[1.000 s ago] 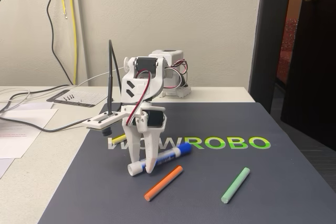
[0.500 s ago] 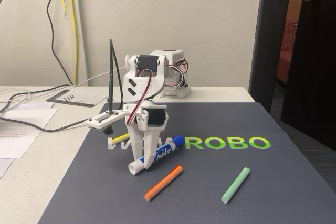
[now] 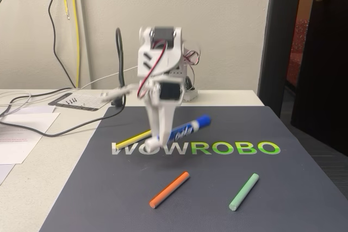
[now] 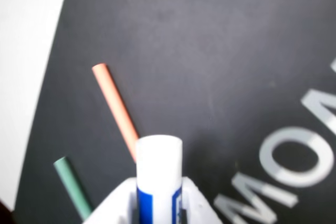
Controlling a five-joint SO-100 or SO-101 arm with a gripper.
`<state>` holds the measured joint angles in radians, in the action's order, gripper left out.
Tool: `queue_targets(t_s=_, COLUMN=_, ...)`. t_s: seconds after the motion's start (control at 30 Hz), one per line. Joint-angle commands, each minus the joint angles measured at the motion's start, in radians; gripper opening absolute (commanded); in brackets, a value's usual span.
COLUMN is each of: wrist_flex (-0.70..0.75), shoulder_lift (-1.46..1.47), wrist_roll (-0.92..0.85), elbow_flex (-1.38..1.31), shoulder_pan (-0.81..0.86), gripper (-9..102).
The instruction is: Pick up the blue marker.
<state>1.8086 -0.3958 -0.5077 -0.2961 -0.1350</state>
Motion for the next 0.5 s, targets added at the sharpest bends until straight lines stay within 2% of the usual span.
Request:
queue_targets(t_s=0.0, wrist_flex=0.089, shoulder_lift=-0.173, wrist_roll=0.084, elbow_flex=-0.011, shoulder_pan=-0.023, gripper=0)
queue_targets(t_s=0.2, wrist_flex=0.239, shoulder_lift=-0.351, wrist_roll=0.278, elbow_flex=-0.003, shoulder_pan=-0.046, gripper=0)
queue_targets(t_s=0.27, wrist_flex=0.235, shoulder_lift=-0.512, wrist_roll=0.354, elbow_flex=0.179, shoulder_pan=-0.051, gripper=0)
queue_targets(t_s=0.47, wrist_flex=0.239, shoulder_lift=-0.816, wrist_roll=0.531, elbow_flex=0.443, shoulder_pan=-0.081, gripper=0)
